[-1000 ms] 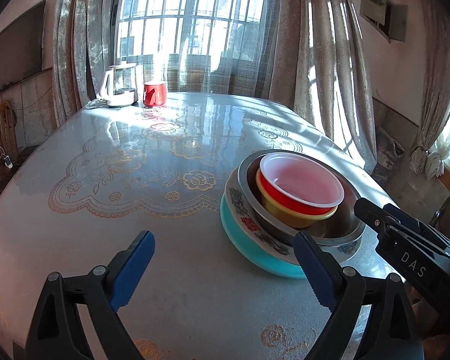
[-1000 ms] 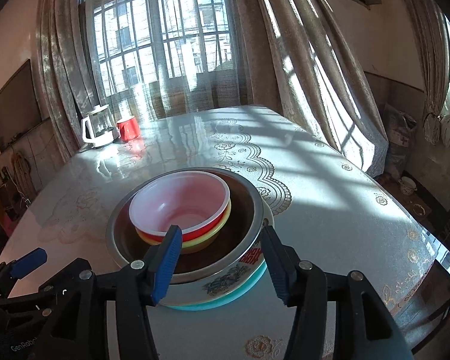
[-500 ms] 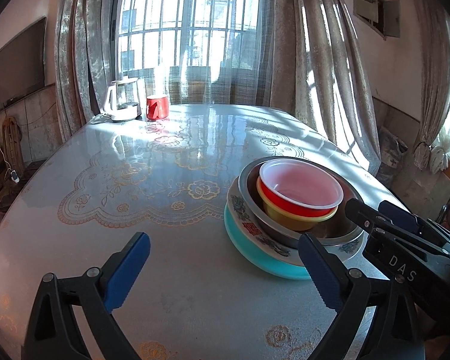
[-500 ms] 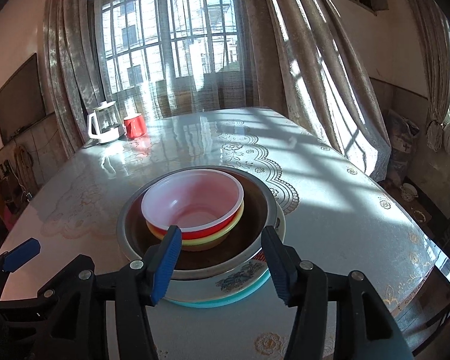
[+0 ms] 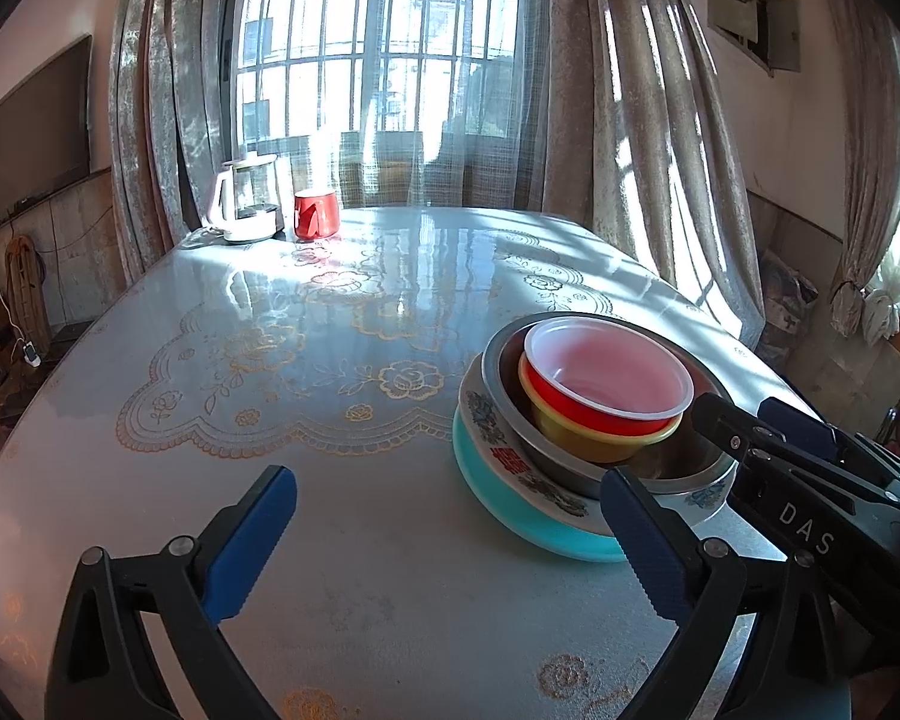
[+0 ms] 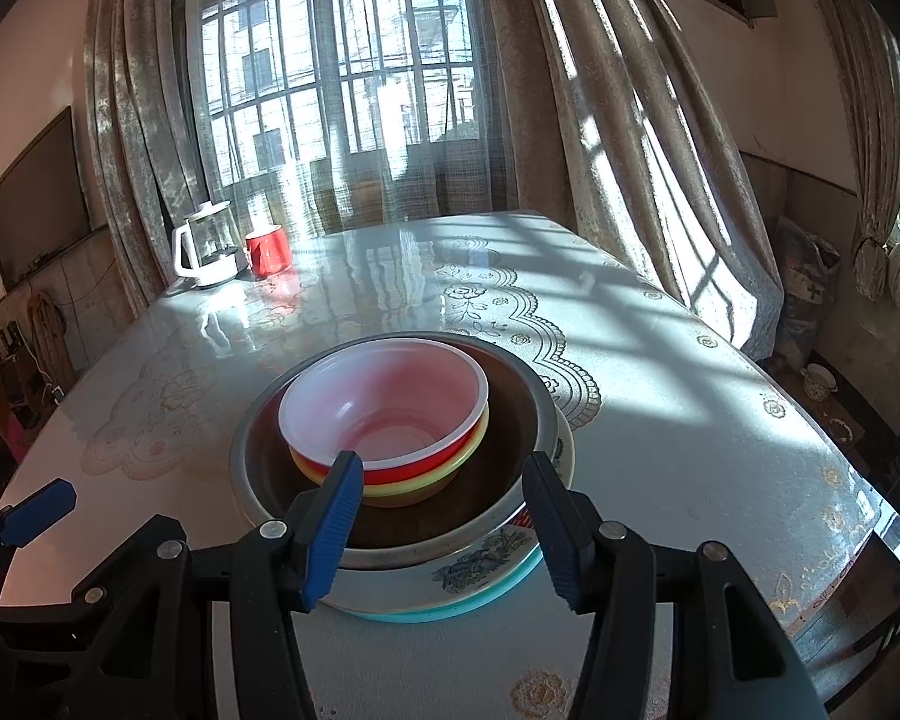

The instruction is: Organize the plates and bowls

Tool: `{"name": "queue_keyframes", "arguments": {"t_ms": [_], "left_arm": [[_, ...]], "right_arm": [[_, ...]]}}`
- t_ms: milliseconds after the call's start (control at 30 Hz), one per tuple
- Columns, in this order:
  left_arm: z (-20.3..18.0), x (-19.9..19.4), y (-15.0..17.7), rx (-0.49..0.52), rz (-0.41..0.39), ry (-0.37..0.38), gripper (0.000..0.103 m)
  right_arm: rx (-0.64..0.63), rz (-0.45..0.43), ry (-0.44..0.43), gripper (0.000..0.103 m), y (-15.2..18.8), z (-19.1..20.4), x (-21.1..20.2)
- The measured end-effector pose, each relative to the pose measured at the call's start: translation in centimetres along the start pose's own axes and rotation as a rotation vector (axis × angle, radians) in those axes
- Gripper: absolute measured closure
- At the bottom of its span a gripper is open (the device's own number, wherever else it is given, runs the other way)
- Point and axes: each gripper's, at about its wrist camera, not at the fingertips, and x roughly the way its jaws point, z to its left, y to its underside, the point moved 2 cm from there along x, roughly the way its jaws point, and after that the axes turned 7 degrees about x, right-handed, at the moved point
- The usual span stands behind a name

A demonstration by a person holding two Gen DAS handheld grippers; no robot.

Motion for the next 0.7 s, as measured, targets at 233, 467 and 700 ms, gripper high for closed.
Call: {"name": "queue_keyframes", "arguments": {"t_ms": [233,467,700], "left_arm": [[0.06,0.08,-0.02,0.0,0.0,-0.002,0.001],[0.15,0.14,-0.01,0.002,-0.002,-0.004,0.001],[0.1,0.14,-0.04,0.007,-0.004,-0.005,0.001]], "right_arm": [[0.0,0.007,0.0,0.047,0.01,0.07,0.4],[0.002,0.005,-0.003,0.047,0.04,0.13,0.58],[0.004,0.006,-0.003,0.047,0.05,0.16,0.62]]}}
